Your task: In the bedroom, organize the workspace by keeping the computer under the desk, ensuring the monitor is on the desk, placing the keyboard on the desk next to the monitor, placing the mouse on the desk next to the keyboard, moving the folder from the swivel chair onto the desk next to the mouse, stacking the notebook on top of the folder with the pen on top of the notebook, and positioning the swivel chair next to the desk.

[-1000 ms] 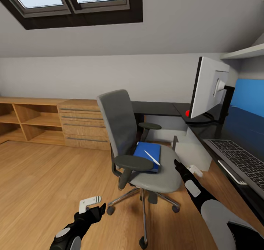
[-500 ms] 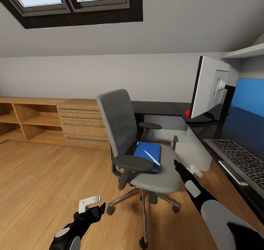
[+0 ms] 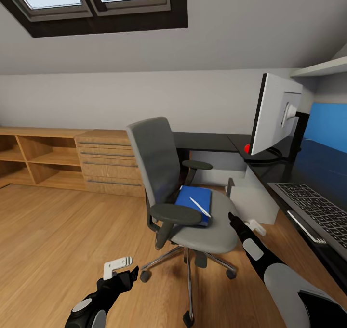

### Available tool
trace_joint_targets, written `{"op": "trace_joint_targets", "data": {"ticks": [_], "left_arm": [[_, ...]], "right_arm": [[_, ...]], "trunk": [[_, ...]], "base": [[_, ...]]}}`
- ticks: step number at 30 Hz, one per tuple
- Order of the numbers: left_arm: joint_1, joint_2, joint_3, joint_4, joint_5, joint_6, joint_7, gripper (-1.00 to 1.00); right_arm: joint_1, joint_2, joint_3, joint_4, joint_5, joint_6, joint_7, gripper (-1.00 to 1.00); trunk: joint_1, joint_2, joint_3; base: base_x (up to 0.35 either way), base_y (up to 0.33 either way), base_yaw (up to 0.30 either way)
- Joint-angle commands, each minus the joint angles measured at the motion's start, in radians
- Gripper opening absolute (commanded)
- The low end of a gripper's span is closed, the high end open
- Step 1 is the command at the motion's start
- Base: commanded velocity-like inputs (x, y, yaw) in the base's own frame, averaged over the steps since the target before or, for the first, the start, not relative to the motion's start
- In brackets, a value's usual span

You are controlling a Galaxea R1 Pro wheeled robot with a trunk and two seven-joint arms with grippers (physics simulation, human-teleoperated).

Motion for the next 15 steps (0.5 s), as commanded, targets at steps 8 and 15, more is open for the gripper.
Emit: {"op": "trace_joint_targets", "data": {"ticks": [8,15], "left_arm": [[0.0,0.0,-0.001,-0.001,0.011,0.003,0.009,1.0],[0.0,0.0,-0.001,-0.002,0.011,0.003,0.009,1.0]], "right_arm": [[-0.001,-0.001,-0.002,0.006,-0.027,0.007,-0.013,1.0],[-0.001,0.001,-0.002,0.006,-0.031,0.009,-0.033,1.0]], "trunk": [[0.0,0.0,-0.001],[0.0,0.0,-0.001]], "base": [[0.0,0.0,0.0],[0.0,0.0,0.0]]}}
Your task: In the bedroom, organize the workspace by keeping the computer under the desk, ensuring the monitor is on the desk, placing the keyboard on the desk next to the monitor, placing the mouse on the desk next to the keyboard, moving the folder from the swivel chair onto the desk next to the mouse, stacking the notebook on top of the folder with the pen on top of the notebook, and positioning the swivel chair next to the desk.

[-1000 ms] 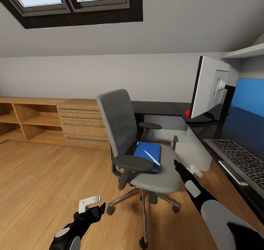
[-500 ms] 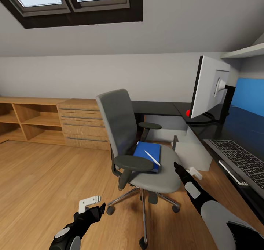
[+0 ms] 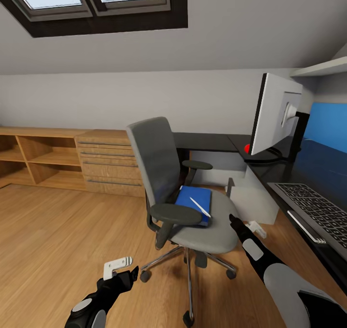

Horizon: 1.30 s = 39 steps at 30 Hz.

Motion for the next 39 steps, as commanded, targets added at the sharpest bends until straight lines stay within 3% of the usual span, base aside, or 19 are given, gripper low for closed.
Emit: {"op": "trace_joint_targets", "data": {"ticks": [1,24,39], "left_arm": [[0.0,0.0,-0.001,-0.001,0.011,0.003,0.009,1.0],[0.0,0.0,0.0,-0.002,0.011,0.003,0.009,1.0],[0.0,0.0,0.0,-0.003,0.011,0.003,0.009,1.0]], "right_arm": [[-0.001,0.001,-0.002,0.002,-0.011,-0.003,0.007,1.0],[0.0,0.008,0.0,0.005,-0.01,-0.009,0.014,1.0],[0.0,0.01,0.0,0.006,-0.009,-0.011,0.016,1.0]], "trunk": [[0.0,0.0,-0.001],[0.0,0.0,-0.001],[0.0,0.0,-0.001]], "base": [[0.0,0.0,0.0],[0.0,0.0,0.008],[0.0,0.0,0.236]]}}
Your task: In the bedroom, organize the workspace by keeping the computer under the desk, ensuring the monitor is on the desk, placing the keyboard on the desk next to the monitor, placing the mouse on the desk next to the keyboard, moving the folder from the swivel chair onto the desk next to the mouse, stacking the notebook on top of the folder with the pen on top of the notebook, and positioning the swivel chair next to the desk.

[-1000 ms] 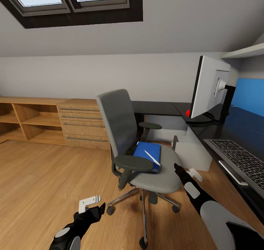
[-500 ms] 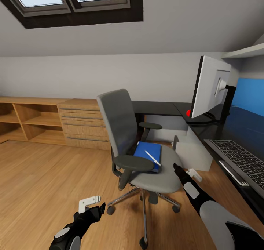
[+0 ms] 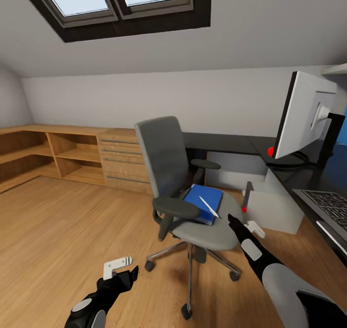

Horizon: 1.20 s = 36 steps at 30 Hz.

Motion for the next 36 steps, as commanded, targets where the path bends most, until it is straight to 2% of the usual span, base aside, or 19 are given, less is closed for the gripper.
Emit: {"op": "trace_joint_targets", "data": {"ticks": [1,20,26,36], "left_arm": [[0.0,0.0,-0.001,-0.001,0.01,0.003,0.009,1.0],[0.0,0.0,-0.001,0.0,0.009,0.003,0.01,1.0],[0.0,0.0,-0.001,0.0,0.009,0.003,0.01,1.0],[0.0,0.0,-0.001,0.0,0.009,0.003,0.009,1.0]], "right_arm": [[0.0,0.001,0.004,0.003,-0.014,-0.003,0.01,1.0],[-0.001,0.0,0.004,0.002,-0.014,-0.003,0.012,1.0],[0.0,-0.001,0.004,0.002,-0.014,-0.003,0.012,1.0],[0.0,-0.003,0.004,0.002,-0.015,-0.003,0.012,1.0]], "trunk": [[0.0,0.0,-0.001],[0.0,0.0,-0.001],[0.0,0.0,-0.001],[0.0,0.0,-0.001]], "base": [[0.0,0.0,0.274],[0.0,0.0,0.252],[0.0,0.0,-0.001],[0.0,0.0,-0.198]]}}
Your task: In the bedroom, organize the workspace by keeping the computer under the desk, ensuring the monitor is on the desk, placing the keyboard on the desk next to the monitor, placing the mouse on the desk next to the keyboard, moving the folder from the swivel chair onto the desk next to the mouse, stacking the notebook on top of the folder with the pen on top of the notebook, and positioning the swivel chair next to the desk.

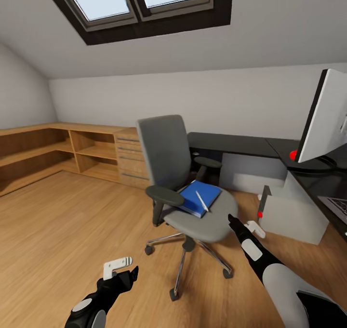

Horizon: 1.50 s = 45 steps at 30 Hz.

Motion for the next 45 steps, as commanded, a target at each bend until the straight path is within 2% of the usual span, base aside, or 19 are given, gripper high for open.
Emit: {"op": "trace_joint_targets", "data": {"ticks": [1,30,33,36,37,38,45], "left_arm": [[0.0,0.0,-0.001,-0.002,0.011,0.004,0.009,1.0],[0.0,0.0,-0.001,0.001,0.012,0.004,0.009,1.0],[-0.001,0.0,-0.001,-0.022,0.017,0.001,0.007,1.0],[0.001,0.0,-0.001,-0.045,0.018,-0.025,0.006,1.0],[0.003,0.0,-0.001,-0.054,0.02,-0.088,0.005,1.0],[0.004,0.0,-0.001,-0.056,0.021,-0.107,0.005,1.0],[0.02,0.0,-0.001,-0.058,0.021,-0.137,0.005,1.0]], "right_arm": [[-0.001,0.0,-0.002,0.002,-0.011,-0.003,0.008,1.0],[-0.001,0.003,-0.001,0.001,-0.011,-0.004,0.005,1.0],[-0.001,0.002,-0.001,0.001,-0.01,-0.005,0.005,1.0],[-0.001,0.001,-0.001,0.001,-0.009,-0.005,0.006,1.0],[-0.001,0.001,-0.001,0.001,-0.009,-0.004,0.005,1.0],[-0.001,0.001,-0.001,0.001,-0.009,-0.004,0.005,1.0],[-0.001,0.001,-0.001,-0.001,-0.009,-0.004,0.005,1.0]], "trunk": [[0.0,0.0,-0.001],[0.0,0.0,-0.001],[0.0,0.0,-0.001],[0.0,0.0,-0.001],[0.0,0.0,-0.001],[0.0,0.0,-0.001],[0.0,0.0,-0.001]], "base": [[0.0,0.0,-0.129],[0.0,0.0,-0.015],[0.0,0.0,0.0],[0.0,0.0,0.0],[0.0,0.0,0.0],[0.0,0.0,0.0],[0.0,0.0,0.0]]}}
